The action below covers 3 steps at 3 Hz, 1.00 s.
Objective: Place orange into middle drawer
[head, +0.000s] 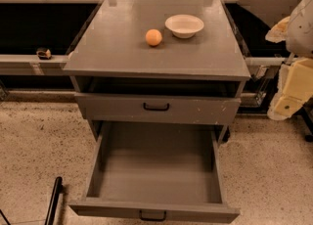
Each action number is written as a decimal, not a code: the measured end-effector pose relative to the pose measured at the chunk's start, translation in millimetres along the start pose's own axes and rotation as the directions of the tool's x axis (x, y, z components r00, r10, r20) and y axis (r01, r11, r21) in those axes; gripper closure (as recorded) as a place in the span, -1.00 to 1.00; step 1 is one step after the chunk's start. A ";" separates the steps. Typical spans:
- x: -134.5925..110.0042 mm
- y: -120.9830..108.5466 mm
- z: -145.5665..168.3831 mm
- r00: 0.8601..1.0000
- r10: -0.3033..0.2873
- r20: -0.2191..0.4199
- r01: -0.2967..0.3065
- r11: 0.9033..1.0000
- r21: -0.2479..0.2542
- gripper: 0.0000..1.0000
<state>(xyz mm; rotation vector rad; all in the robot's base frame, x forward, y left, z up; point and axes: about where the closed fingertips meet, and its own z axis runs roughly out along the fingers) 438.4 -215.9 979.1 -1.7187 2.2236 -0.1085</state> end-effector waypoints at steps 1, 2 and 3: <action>0.0 0.0 0.0 1.000 0.000 0.000 0.000 1.000 0.000 -1.00; -17.2 -25.3 24.8 1.000 -0.017 -0.016 0.017 1.000 -0.018 -1.00; -65.6 -68.5 108.9 0.988 -0.126 -0.089 0.115 0.986 -0.124 -1.00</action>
Offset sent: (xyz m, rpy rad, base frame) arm 0.1651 0.0590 -0.0670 -0.0788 0.1125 0.0744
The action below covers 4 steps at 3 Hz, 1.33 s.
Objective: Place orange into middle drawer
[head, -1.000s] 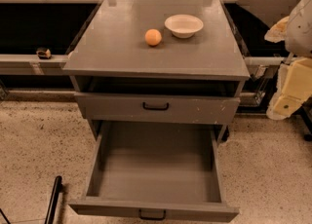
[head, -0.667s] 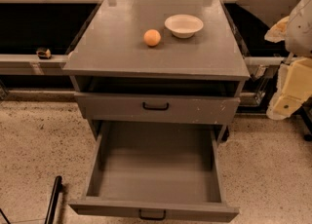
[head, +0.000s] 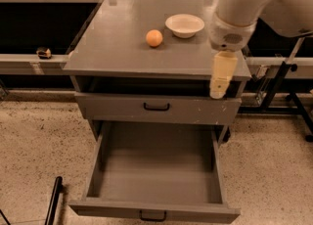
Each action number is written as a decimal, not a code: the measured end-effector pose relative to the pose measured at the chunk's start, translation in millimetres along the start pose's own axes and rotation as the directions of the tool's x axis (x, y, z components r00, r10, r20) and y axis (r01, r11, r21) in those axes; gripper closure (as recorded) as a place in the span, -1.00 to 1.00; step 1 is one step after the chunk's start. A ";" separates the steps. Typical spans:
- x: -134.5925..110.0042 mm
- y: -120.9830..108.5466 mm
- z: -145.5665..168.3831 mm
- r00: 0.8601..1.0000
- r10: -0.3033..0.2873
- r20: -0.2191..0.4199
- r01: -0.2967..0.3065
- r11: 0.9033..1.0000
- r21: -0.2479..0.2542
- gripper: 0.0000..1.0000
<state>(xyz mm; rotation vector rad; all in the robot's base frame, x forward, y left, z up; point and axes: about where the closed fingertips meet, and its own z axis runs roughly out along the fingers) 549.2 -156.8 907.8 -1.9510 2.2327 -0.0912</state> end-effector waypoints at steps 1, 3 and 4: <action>-35.4 -14.0 31.6 0.998 -0.057 0.001 0.057 0.998 -0.038 -1.00; -34.5 -57.0 29.2 0.996 -0.019 0.088 0.013 0.998 0.066 -1.00; -46.0 -111.1 11.9 0.981 -0.020 0.193 -0.025 0.973 0.229 -1.00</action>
Offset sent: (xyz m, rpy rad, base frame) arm 0.0449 0.0381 -0.0280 0.0360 0.0113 0.0483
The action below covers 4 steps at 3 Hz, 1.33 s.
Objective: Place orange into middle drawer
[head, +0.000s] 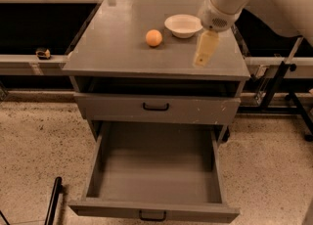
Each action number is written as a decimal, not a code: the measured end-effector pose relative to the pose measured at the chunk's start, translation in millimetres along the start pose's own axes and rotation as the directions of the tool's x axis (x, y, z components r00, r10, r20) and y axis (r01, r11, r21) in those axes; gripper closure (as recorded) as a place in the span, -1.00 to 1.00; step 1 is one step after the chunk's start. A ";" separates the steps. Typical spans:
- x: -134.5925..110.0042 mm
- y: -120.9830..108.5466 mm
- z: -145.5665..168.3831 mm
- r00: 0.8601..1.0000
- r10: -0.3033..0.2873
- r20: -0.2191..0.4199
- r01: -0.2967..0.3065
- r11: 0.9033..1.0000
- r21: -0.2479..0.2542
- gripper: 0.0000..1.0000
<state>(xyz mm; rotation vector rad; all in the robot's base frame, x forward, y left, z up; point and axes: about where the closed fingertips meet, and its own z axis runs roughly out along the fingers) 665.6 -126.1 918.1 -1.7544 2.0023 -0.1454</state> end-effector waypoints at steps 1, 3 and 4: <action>-16.9 -49.5 6.3 0.989 -0.009 0.147 -0.008 0.994 0.112 -1.00; -70.2 -97.7 84.5 0.875 0.062 0.480 -0.077 0.997 0.013 -1.00; -99.2 -99.7 97.5 0.811 0.108 0.575 -0.081 0.994 -0.073 -1.00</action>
Offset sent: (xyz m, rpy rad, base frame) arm 0.1700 0.0537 0.0165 0.6222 -0.2094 0.1430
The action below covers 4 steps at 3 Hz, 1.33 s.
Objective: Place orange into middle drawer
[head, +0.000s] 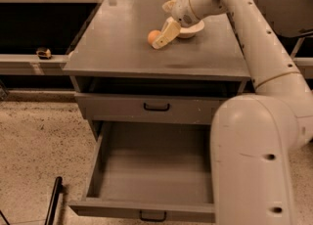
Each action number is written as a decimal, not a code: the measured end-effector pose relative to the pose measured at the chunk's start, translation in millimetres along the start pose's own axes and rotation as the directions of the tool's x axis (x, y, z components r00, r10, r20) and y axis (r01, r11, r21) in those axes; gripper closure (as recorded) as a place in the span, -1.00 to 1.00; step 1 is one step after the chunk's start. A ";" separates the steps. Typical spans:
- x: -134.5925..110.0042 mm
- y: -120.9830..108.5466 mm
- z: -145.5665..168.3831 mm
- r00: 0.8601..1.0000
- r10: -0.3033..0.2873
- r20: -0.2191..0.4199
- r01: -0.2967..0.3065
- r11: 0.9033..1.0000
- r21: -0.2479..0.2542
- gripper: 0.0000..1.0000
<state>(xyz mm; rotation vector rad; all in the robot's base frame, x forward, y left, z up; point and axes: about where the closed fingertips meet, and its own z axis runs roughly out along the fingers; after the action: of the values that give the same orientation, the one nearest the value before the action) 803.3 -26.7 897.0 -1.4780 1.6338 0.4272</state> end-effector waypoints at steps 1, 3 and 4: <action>-13.0 3.9 17.7 0.999 0.038 0.030 -0.037 0.998 -0.046 -1.00; 7.4 -7.9 36.9 0.985 0.163 -0.050 -0.164 0.986 -0.020 -0.48; 15.4 -10.5 42.1 0.980 0.186 -0.071 -0.188 0.982 -0.014 -0.40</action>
Offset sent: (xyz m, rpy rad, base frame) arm 0.0363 0.0193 -0.0089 0.0086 0.1629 -0.1053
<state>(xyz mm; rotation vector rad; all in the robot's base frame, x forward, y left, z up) 829.7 -7.7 864.4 -1.3724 1.8368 0.5035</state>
